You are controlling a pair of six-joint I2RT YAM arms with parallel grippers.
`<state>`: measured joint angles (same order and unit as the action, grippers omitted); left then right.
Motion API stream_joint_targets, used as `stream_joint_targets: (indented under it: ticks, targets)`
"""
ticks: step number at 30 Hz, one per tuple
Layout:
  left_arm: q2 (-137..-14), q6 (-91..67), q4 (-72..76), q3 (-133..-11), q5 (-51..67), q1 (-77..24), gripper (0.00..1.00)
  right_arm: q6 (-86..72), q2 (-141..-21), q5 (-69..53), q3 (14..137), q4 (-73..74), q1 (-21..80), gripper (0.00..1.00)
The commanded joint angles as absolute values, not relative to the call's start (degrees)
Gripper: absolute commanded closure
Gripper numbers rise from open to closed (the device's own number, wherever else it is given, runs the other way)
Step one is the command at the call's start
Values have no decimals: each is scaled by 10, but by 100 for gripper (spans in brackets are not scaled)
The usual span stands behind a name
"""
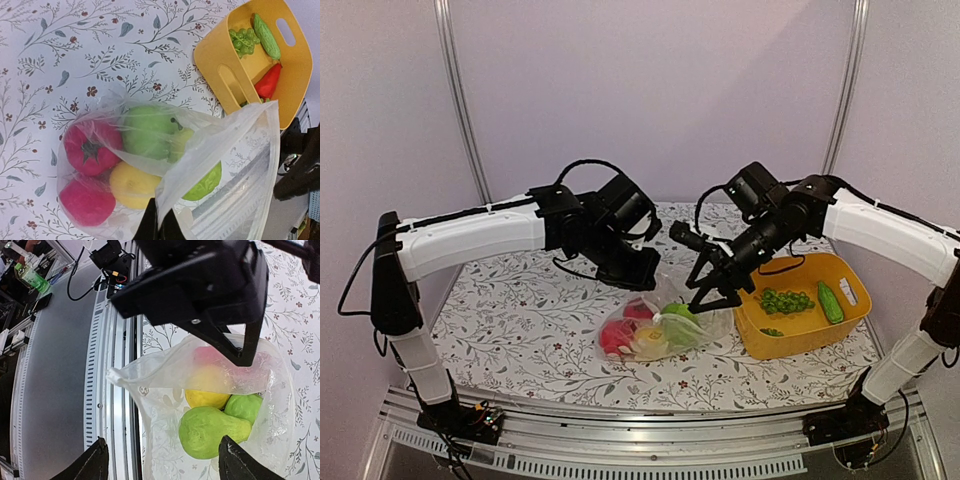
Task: Place the food in the zip-top bag and seal the zipper
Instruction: Adjust the zipper food storage bag at the center of the board.
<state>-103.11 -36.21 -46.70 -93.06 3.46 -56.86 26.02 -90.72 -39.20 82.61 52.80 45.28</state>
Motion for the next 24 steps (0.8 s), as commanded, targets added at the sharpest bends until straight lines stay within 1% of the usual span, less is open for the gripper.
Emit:
stream_joint_targets:
  ticks: [1,4,12,20,24]
  targets:
    - [-1014,-352,-461,-921,28,-555,100,324,-870,-412,794,578,456,28]
    - [-1010,-353,-460,-916,29,-555,100,343,-847,-406,738,571,458,30]
    - [-1003,-357,-441,-897,35,-554,100,368,-774,-325,638,499,470,30]
    - [-1001,-359,-438,-889,37,-554,100,363,-766,-266,613,441,511,37]
    - [-994,-359,-438,-888,34,-553,100,382,-770,-223,618,430,545,43]
